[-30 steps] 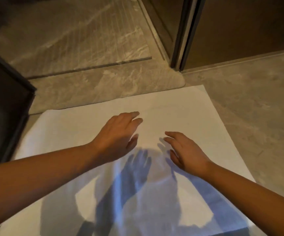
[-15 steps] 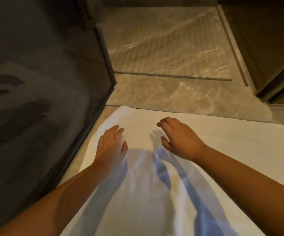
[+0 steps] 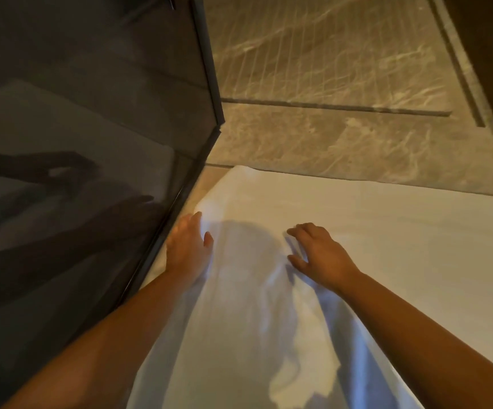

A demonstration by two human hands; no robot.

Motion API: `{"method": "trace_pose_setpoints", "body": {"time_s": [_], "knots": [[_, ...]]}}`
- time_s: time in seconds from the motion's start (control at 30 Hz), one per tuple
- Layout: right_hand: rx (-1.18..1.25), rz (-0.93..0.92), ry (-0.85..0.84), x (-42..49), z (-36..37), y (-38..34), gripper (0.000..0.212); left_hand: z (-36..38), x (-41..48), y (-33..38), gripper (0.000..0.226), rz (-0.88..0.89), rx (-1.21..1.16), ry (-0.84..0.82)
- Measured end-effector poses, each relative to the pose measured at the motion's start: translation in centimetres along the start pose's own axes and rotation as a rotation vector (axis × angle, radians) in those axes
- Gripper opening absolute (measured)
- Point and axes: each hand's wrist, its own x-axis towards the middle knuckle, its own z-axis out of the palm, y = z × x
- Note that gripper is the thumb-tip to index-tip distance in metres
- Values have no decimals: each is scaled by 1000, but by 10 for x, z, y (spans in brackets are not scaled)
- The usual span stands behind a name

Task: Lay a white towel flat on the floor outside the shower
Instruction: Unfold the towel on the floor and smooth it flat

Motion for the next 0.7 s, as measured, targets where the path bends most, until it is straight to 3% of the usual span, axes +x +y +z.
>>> {"method": "trace_pose_setpoints", "body": {"time_s": [0.23,0.33,0.4,0.6,0.7], "knots": [[-65,22,-24,4,12,-2,56,6,16,-3,47,-116,-167,48],[-76,20,-12,2,15,1,57,5,20,5,37,-276,-696,90],[-77,15,8,1,18,3,58,3,23,9,35,-374,-915,96],[-82,6,24,1,21,4,58,-1,28,8,38,-432,-1037,-45],[-80,5,24,1,21,4,59,-7,26,8,28,-351,-1133,-61]]}}
